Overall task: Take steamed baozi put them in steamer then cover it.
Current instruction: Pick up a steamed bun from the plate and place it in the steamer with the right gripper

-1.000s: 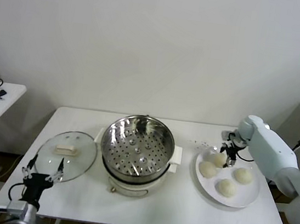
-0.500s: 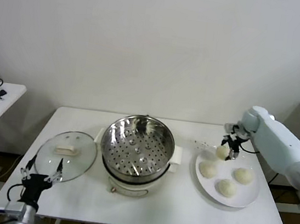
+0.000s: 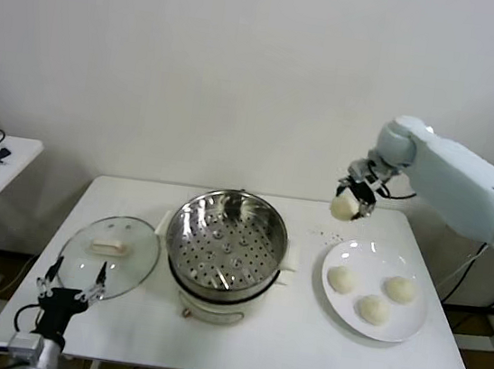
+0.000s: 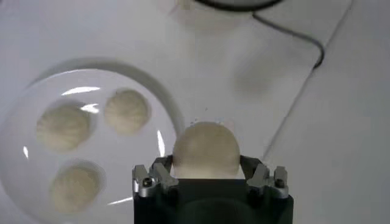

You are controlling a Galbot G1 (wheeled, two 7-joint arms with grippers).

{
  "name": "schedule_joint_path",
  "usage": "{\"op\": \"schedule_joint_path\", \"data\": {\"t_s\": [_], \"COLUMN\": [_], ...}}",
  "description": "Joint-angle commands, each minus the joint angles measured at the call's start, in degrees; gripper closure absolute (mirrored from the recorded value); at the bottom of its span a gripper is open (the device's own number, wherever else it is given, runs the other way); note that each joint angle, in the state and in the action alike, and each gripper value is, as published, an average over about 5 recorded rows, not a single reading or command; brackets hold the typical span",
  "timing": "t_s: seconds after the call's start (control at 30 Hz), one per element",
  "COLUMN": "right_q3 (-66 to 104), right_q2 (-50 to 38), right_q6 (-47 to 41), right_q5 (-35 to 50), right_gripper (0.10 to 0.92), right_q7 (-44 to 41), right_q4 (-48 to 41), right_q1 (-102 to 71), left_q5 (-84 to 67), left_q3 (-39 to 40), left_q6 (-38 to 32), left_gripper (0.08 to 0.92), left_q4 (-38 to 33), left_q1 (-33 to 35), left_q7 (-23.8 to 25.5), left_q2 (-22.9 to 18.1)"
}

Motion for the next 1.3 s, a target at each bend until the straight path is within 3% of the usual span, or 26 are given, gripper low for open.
{"op": "schedule_joint_path", "data": {"t_s": [0.03, 0.3, 0.7, 1.3], "right_q3": [-4.6, -1.9, 1.9, 3.2], "right_q2": [7.5, 15.0, 24.8, 27.6], "right_q6": [10.5, 16.2, 19.6, 20.5], "right_q5": [-4.9, -12.4, -21.3, -25.7], "right_gripper": [0.289, 0.287, 0.287, 0.287], "right_q7": [0.5, 2.1, 4.6, 4.9], "right_q4": [9.5, 12.8, 1.5, -6.4], "right_q1": [8.4, 5.3, -7.1, -12.2], "left_q5": [-1.3, -0.8, -1.5, -4.3], "left_q3": [0.1, 1.1, 1.2, 0.7], "left_q6": [0.7, 0.8, 0.8, 1.4], "left_gripper": [0.177, 0.177, 0.177, 0.177], "left_q4": [-0.3, -0.1, 1.3, 3.2], "left_q1": [0.2, 0.2, -0.1, -0.1], "left_q7": [0.0, 0.2, -1.4, -3.0], "left_q2": [0.2, 0.6, 0.7, 1.2]}}
